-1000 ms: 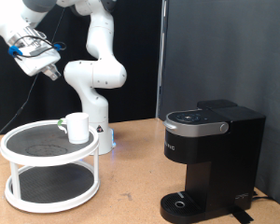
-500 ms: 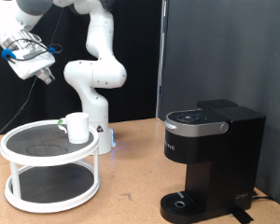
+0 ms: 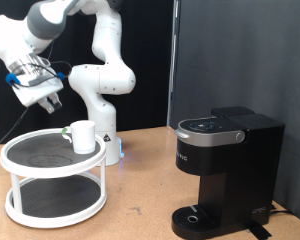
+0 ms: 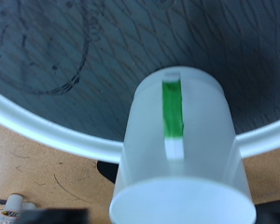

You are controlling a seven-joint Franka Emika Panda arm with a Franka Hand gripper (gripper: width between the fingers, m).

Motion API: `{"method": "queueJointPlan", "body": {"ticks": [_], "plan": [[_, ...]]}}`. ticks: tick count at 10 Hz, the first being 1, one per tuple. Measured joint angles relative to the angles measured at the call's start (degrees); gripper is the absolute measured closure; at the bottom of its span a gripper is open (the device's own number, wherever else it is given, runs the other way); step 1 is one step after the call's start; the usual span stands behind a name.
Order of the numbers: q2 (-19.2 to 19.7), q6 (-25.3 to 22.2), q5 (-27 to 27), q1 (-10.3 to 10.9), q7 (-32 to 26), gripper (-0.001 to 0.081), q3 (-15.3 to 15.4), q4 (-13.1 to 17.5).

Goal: Make a cup of coffee with the keurig machine

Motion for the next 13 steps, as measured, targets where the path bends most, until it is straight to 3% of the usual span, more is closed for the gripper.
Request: {"method": "queueJointPlan", "body": {"ticks": [1,2,4,6,11,12,13], "plan": [[0.6,1.9,0.2,0.3,-0.8,0.0409,0.0,-1.4],[1.3,3.6,0.6,0.8,-2.0,0.0409,0.0,-2.6],[2.7,6.6,2.0,1.9,-3.7,0.0123,0.0,-4.4],[4.1,8.5,3.1,2.9,-4.6,0.0081,0.0,-5.1],[6.3,10.3,4.9,4.5,-5.5,0.0072,0.0,-5.3],[6.5,10.3,5.0,4.7,-5.7,0.0199,0.0,-5.3],[6.5,10.3,5.1,4.7,-5.9,0.0199,0.0,-5.3]]}}
